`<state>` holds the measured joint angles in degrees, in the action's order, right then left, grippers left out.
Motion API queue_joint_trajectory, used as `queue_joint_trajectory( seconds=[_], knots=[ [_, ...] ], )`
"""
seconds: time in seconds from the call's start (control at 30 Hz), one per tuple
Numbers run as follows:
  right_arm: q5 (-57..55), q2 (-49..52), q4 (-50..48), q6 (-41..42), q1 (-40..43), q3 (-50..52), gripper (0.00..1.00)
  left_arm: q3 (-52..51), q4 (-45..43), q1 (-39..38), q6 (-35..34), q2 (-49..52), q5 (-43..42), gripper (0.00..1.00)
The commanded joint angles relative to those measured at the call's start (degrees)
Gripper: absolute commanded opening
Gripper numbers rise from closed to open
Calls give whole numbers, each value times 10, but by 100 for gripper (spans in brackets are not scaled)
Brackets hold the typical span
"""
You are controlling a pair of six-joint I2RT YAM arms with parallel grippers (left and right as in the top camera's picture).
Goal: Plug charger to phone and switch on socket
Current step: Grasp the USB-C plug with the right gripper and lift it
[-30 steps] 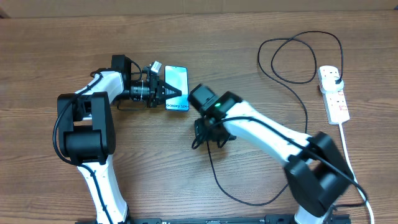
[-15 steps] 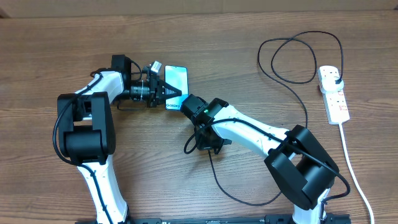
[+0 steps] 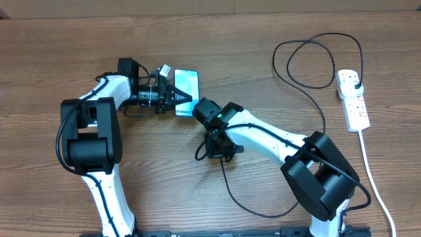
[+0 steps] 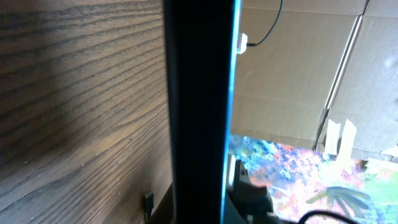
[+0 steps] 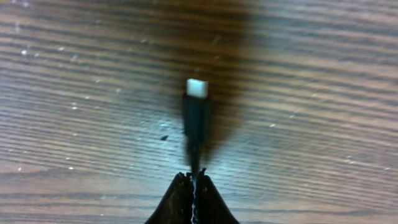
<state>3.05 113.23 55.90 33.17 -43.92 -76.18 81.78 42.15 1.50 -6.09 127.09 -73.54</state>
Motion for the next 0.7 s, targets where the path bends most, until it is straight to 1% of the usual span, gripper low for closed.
queue_joint_trajectory(
  seconds=[0.0, 0.03, 0.13, 0.17, 0.37, 0.4, 0.53, 0.63, 0.67],
  knots=[
    [12, 22, -1, -5, 14, 0, 9, 0, -2, 0, -4, -27, -30, 4],
    [12, 29, -4, -5, 15, 0, 11, 0, -2, 0, -4, -27, -30, 4],
    [12, 40, -28, -5, 15, 0, 24, 0, -2, 0, -6, -27, -30, 4],
    [12, 42, -34, -5, 15, 0, 26, 0, -2, 0, -8, -27, -30, 4],
    [12, 45, -47, -4, 15, 0, 27, 0, -2, 0, -8, -27, -30, 4],
    [13, 45, -49, -4, 15, 0, 25, 0, -2, 0, -8, -27, -30, 4],
    [15, 45, -47, -5, 15, 0, 15, 0, -2, 0, -8, -27, -30, 4],
    [15, 45, -48, -7, 15, 0, 4, 0, -2, 0, -8, -27, -30, 4],
    [15, 45, -49, -7, 15, 0, 4, 0, -2, 0, -8, -27, -30, 4]
  ],
)
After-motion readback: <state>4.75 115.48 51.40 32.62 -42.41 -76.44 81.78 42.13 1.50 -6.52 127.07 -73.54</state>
